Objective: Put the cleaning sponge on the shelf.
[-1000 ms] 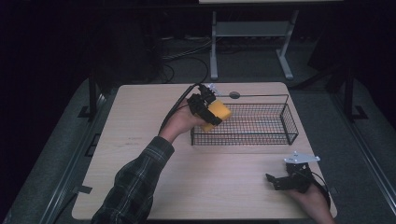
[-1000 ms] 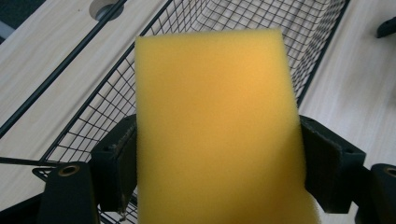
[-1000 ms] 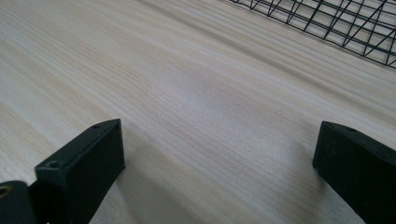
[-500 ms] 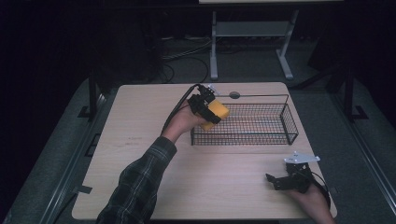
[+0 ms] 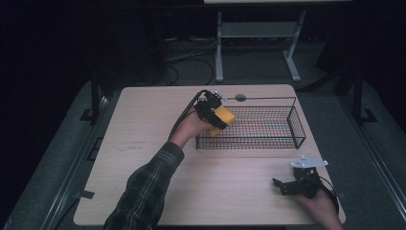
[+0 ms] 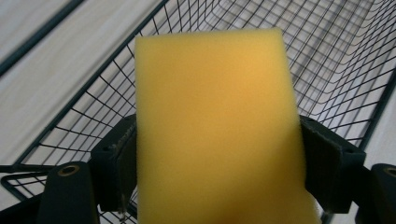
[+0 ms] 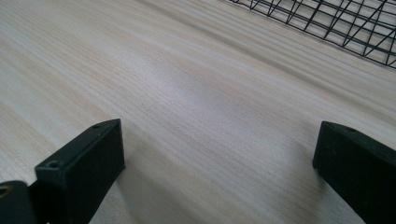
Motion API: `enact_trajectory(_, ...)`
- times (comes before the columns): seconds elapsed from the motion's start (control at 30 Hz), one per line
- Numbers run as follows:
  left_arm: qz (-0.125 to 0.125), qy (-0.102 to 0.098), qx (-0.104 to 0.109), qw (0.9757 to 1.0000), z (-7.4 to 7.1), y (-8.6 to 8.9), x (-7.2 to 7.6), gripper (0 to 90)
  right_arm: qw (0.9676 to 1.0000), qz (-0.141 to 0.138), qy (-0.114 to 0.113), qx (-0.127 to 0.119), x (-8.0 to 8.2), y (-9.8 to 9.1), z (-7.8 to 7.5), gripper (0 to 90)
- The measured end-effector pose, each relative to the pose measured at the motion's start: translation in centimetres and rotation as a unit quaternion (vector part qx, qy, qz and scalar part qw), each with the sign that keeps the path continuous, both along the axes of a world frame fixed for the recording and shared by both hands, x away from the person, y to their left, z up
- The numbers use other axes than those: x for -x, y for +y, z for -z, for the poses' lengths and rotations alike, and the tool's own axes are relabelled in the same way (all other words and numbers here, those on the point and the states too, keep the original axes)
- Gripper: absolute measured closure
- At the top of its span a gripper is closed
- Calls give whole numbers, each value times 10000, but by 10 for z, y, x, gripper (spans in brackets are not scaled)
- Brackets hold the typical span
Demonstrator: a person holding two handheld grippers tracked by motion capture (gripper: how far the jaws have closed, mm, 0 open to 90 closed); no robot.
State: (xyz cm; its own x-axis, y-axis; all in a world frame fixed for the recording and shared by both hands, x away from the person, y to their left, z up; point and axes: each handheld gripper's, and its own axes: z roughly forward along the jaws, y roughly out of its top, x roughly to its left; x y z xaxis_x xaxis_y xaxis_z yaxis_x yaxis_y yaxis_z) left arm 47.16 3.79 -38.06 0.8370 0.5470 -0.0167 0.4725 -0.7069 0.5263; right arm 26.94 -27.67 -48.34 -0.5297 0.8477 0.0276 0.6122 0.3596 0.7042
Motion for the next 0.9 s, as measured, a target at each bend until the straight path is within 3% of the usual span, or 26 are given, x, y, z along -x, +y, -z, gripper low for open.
enact_trajectory(0.47,-59,71,-96,9999,19,-4,-4,225,10000,9,3,-8,0,0,0,13)
enact_trajectory(0.9,-47,115,-183,9998,22,-5,-5,220,10000,9,6,3,0,0,0,14)
